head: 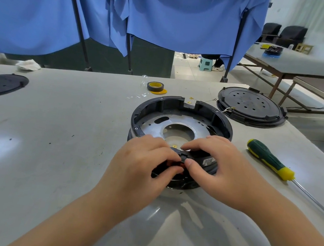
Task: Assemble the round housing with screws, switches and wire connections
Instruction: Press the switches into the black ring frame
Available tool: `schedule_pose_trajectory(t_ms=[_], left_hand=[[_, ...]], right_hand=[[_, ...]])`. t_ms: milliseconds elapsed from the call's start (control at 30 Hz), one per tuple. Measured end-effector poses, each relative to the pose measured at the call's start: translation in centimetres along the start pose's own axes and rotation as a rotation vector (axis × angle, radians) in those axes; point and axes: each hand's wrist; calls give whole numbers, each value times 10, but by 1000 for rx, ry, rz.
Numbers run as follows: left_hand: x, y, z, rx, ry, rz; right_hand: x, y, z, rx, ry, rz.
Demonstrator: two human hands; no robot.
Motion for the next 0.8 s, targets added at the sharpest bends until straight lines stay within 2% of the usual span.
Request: schedule_pose_trajectory(t_ms=[100,333,800], left_hand=[[-3,-1,-6,-44,-20,23],[0,0,-8,15,-153,-140],[-6,4,-3,92,-235,-56]], right_hand=[[0,1,2,1,25,6],[0,0,1,-8,31,11],[0,-2,-2,42,-6,38]])
Point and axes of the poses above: each hand's wrist, its own x-axis away from the middle knuckle, its own y-axis out of the palm, z = x × y, and after that the axes turned 2 degrees about z, right-handed
